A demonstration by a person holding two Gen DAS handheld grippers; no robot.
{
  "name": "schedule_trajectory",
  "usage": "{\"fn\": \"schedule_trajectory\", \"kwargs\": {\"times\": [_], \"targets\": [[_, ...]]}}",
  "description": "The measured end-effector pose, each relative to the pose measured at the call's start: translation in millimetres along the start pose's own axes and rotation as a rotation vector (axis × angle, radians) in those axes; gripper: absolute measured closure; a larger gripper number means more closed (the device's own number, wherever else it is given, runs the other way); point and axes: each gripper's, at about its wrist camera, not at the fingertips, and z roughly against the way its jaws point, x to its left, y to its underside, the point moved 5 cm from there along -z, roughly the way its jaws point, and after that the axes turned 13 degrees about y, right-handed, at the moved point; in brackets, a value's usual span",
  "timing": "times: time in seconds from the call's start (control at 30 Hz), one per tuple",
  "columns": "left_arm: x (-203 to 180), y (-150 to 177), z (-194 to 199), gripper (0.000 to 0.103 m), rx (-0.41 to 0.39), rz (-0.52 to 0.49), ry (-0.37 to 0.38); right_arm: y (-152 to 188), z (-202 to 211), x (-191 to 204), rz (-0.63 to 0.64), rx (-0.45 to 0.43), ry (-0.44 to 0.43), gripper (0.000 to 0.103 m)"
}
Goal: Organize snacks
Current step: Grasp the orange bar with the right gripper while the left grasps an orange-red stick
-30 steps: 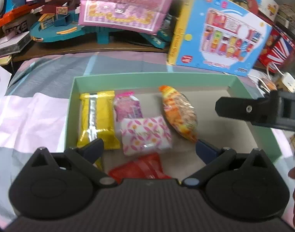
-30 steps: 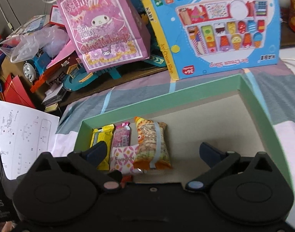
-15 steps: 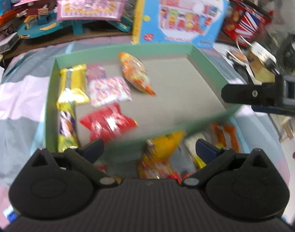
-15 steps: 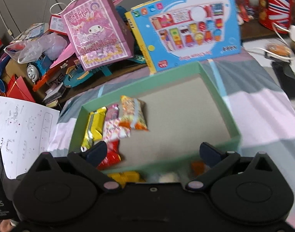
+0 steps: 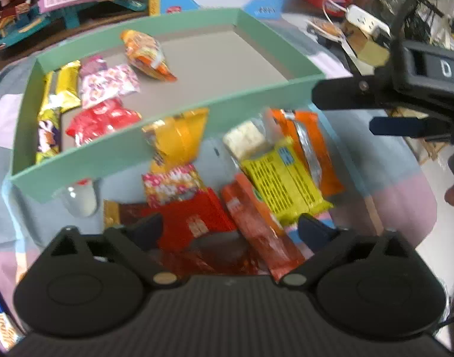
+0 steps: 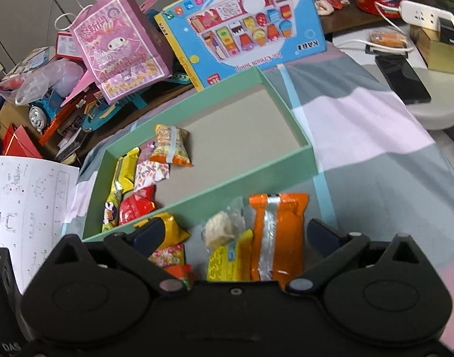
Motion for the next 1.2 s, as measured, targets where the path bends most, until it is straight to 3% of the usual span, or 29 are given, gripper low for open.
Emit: {"fn": "schedule_trajectory", "kwargs": {"times": [0.17, 0.23, 0.37, 0.5, 0.67, 0.73, 0.93, 1.0, 1.07, 1.2], "targets": [[-6, 7, -10, 0.033, 0.019, -0.018, 0.025, 9, -13, -13, -0.038, 0.021, 0.036, 0.017], [-10, 6, -11, 0.076, 0.013, -0.051, 0.038, 12, -19, -20, -0.050, 0.028, 0.063, 0.026], [-1, 3, -13, 0.077, 0.008, -0.031, 0.043, 19, -32, -34, -0.054, 0.053, 0.119, 0.043], [10, 2, -14, 0.076, 0.013, 0.020, 0.076, 26, -44, -38, -0.052, 0.078, 0.142, 0.043], [-3, 6, -21, 0.077, 0.044, -0.036, 0.099, 28, -59, -21, -0.009, 0.094, 0.126, 0.043], [-10, 8, -21, 0.083, 0.037, -0.082, 0.098, 29, -65, -12, 0.017, 0.097, 0.134, 0.043], [-1, 8, -31, 0.077, 0.068, -0.045, 0.112, 31, -75, 11, 0.146, 0.033, 0.208, 0.043], [-3, 8, -31, 0.077, 0.066, -0.060, 0.113, 33, -77, 19, 0.216, 0.005, 0.246, 0.053], [-4, 8, -31, 0.079, 0.066, -0.072, 0.113, 35, -75, 23, 0.262, -0.021, 0.261, 0.055], [-3, 4, -22, 0.086, 0.039, -0.067, 0.109, 32, -70, 13, 0.184, -0.001, 0.235, 0.056]]}}
